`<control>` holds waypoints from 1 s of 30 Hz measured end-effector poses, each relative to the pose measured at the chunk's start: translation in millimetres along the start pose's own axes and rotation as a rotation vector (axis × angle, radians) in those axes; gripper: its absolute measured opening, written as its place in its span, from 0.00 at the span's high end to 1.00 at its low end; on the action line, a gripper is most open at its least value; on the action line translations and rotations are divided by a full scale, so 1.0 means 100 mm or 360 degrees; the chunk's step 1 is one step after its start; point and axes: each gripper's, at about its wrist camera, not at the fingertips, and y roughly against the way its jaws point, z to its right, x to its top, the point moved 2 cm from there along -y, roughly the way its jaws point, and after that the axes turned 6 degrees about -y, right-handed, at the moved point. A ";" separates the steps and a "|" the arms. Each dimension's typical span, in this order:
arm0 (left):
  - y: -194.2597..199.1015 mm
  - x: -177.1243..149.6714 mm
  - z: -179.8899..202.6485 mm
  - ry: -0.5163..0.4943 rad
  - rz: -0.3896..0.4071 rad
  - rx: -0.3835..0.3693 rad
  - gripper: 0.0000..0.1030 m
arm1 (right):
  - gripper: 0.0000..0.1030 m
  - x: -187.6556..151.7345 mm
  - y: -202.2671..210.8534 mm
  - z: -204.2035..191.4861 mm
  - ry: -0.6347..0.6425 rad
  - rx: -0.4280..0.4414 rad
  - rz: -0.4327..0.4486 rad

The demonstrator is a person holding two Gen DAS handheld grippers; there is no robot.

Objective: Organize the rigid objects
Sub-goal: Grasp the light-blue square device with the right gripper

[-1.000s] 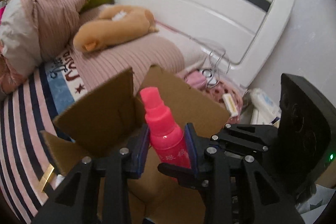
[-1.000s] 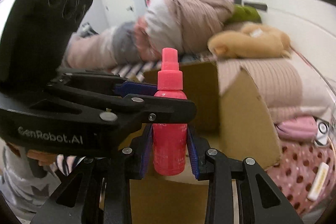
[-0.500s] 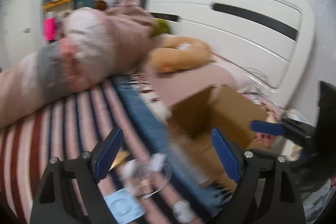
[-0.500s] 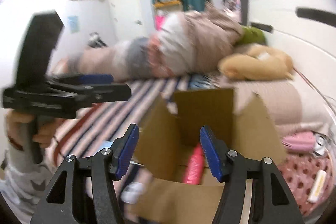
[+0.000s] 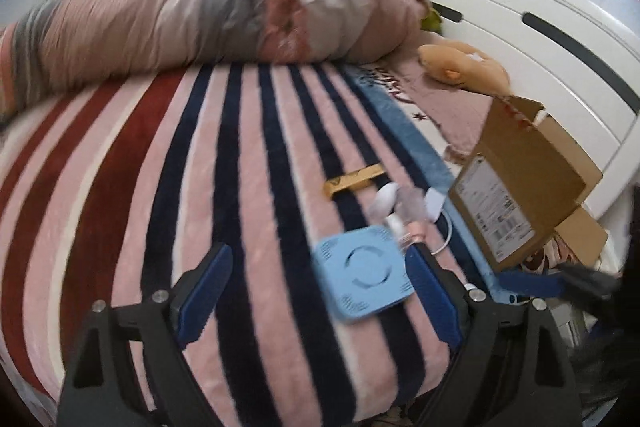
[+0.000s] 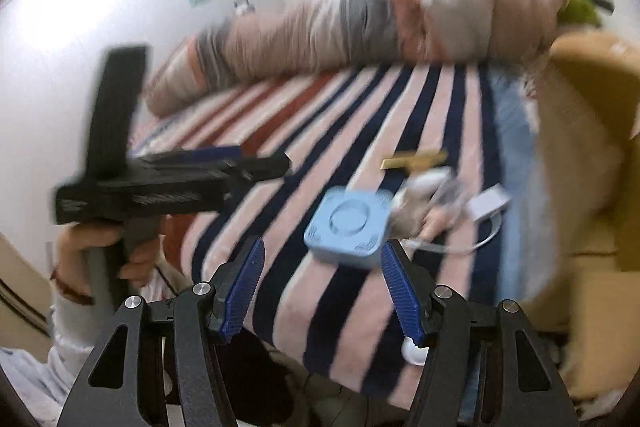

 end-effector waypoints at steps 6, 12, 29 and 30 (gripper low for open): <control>0.02 -0.12 -0.27 0.0096 0.0021 0.0011 0.16 | 0.24 0.03 -0.78 0.07 -0.0087 -0.0093 -0.0203; 0.02 -0.10 -0.47 0.0143 0.0033 0.0047 0.16 | 0.14 0.21 -1.22 0.01 -0.0067 -0.0213 -0.0278; 0.05 -0.03 -0.57 0.0167 0.0030 -0.0009 0.16 | 0.24 0.33 -1.38 -0.25 0.0373 -0.0236 -0.0258; 0.07 -0.01 -0.53 0.0168 0.0037 -0.0065 0.16 | 0.24 0.35 -1.28 -0.31 0.0401 -0.0209 -0.0211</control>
